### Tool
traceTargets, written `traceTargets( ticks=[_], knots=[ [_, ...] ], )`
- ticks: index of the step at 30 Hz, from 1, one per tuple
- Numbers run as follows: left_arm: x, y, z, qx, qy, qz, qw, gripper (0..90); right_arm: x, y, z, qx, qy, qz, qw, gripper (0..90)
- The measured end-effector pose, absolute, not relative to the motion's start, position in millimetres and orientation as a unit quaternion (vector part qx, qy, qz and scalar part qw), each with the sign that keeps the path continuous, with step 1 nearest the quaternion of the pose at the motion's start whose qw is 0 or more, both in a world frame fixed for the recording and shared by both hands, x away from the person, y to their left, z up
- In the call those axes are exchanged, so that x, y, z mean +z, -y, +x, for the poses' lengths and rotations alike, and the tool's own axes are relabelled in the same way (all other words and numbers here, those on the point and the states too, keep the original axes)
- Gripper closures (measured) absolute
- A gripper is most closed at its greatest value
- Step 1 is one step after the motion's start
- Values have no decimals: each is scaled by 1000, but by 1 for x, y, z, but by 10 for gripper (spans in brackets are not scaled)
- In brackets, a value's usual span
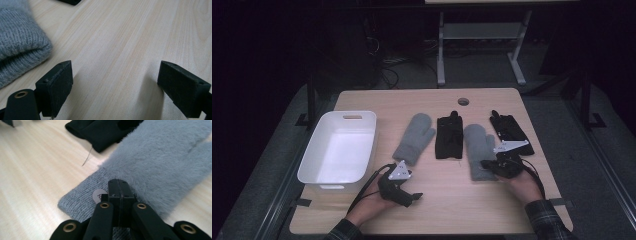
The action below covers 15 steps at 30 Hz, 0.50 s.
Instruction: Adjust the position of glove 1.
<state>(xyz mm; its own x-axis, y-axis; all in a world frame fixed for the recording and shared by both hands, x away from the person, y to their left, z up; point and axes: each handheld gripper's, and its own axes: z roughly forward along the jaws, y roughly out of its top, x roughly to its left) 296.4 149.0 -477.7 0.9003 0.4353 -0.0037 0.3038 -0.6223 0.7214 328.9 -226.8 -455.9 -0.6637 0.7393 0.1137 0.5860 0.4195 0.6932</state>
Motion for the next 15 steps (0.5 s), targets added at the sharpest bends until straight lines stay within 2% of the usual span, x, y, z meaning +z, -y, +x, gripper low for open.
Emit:
traceTargets(
  ticks=[15],
  knots=[
    [-478,-149,296,86,-206,896,383,121,-453,227,289,358,-848,381,94,900]
  ],
)
